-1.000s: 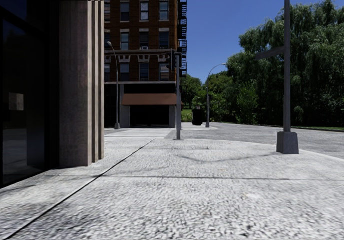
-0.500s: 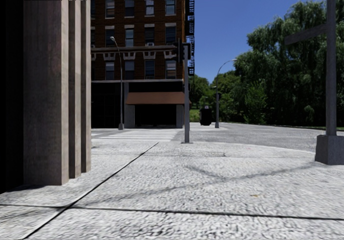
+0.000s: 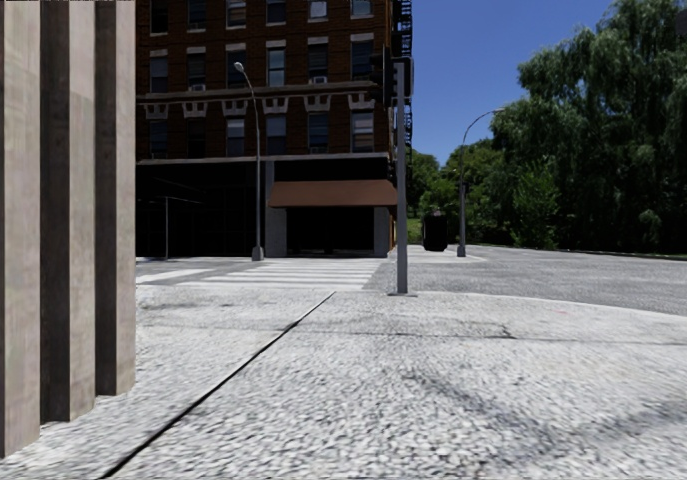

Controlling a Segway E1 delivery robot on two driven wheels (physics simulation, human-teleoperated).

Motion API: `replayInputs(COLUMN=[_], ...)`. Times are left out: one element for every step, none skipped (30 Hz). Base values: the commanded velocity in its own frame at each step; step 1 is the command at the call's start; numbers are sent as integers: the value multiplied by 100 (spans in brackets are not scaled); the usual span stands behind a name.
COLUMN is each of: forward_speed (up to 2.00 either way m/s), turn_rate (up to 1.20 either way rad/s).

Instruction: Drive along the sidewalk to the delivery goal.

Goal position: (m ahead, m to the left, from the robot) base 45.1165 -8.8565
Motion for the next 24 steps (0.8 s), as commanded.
replayInputs(forward_speed=[200,200,200,200,200,200,200,200,200,200,200,200,200,200,200,200,200,200,200,200,200,200,200,200], turn_rate=[27,23,23,13,2,0,0,0,0,0,4,11,11,22,31,32,33,33,33,33,33,33,33,34])
